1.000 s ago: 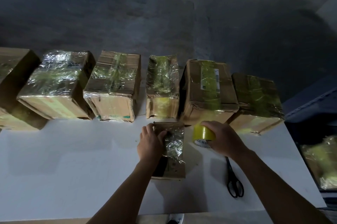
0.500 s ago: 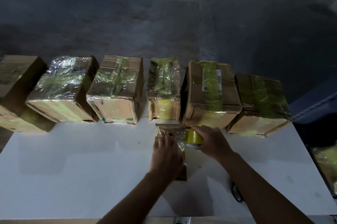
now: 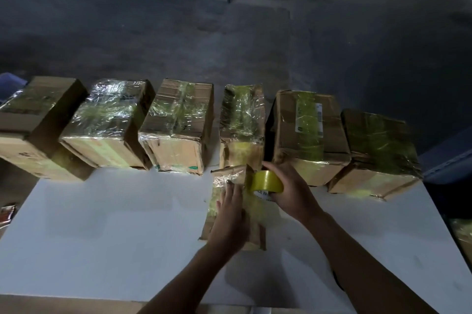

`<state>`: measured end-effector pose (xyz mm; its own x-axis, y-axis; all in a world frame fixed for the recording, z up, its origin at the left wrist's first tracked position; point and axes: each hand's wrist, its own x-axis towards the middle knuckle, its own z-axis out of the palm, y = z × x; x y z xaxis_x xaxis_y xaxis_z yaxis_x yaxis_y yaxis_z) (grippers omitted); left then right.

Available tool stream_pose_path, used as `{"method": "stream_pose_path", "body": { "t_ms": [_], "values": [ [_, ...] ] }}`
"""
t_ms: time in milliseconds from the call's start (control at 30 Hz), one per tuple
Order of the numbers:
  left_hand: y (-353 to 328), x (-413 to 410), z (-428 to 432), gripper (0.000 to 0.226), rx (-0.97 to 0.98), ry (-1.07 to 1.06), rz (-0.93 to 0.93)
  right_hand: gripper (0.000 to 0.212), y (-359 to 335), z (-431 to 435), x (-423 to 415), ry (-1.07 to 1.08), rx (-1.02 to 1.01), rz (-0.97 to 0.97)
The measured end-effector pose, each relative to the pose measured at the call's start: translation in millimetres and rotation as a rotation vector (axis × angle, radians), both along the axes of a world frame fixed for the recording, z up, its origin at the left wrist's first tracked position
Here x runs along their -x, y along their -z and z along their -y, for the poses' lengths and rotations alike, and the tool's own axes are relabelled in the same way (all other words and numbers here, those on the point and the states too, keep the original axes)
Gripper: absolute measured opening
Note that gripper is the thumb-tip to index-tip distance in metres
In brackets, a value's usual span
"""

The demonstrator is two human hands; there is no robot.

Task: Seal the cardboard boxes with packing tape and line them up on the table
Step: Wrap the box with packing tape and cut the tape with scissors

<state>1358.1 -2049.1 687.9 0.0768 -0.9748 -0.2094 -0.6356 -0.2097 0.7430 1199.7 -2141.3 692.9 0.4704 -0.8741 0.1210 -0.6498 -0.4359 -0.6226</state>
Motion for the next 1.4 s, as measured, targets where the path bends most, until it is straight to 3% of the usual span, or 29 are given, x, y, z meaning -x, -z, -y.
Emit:
{"method": "stream_pose_path", "body": {
  "t_ms": [100, 167, 233, 300, 433, 533, 600, 700, 867, 1100, 1200, 1400],
  "values": [
    [4.1, -19.4, -6.5, 0.057, 0.046, -0.122, -0.316, 0.060, -14.4, 5.4, -16.0, 0.041, -0.012, 0.060],
    [7.0, -23.7, -10.8, 0.059, 0.029, -0.136, -0.402, 0.057, -18.9, 5.0, -26.2, -0.013, -0.042, 0.023],
    [15.7, -29.5, -15.6, 0.072, 0.071, -0.103, -0.320, 0.060, -14.6, 0.1, -35.2, -0.112, -0.091, -0.042],
    [24.3, -41.3, -17.0, 0.081, 0.096, -0.062, -0.119, 0.064, -5.3, -7.0, -43.0, -0.171, -0.096, -0.077],
    [34.5, -63.1, -11.6, 0.061, 0.041, 0.201, 0.304, 0.063, -1.1, -11.5, -53.2, -0.147, -0.039, -0.113],
    [30.3, -66.5, -5.6, 0.060, 0.040, 0.298, 0.579, 0.059, -11.9, -9.3, -60.4, -0.142, 0.005, -0.177],
    [32.9, -67.4, -3.4, 0.065, 0.058, 0.325, 0.662, 0.057, -18.0, -6.9, -57.1, -0.160, 0.045, -0.228],
    [37.9, -70.4, -2.2, 0.078, 0.063, 0.339, 0.699, 0.058, -22.4, -2.3, -29.4, -0.087, 0.060, -0.274],
    [24.2, -55.1, 4.6, 0.078, 0.037, 0.343, 0.706, 0.061, -22.3, -8.5, -25.2, -0.065, 0.058, -0.286],
    [39.9, -42.6, 0.6, 0.069, 0.141, 0.409, 0.458, 0.063, -12.7, -16.0, -20.1, 0.037, -0.044, -0.116],
    [36.4, -40.3, 1.6, 0.070, 0.095, 0.426, 0.494, 0.062, -9.7, -17.0, -17.0, 0.079, -0.103, -0.040],
    [37.9, -39.6, 4.5, 0.069, 0.069, 0.425, 0.599, 0.063, -13.6, -13.5, -1.2, -0.034, -0.061, -0.112]
  ]
}}
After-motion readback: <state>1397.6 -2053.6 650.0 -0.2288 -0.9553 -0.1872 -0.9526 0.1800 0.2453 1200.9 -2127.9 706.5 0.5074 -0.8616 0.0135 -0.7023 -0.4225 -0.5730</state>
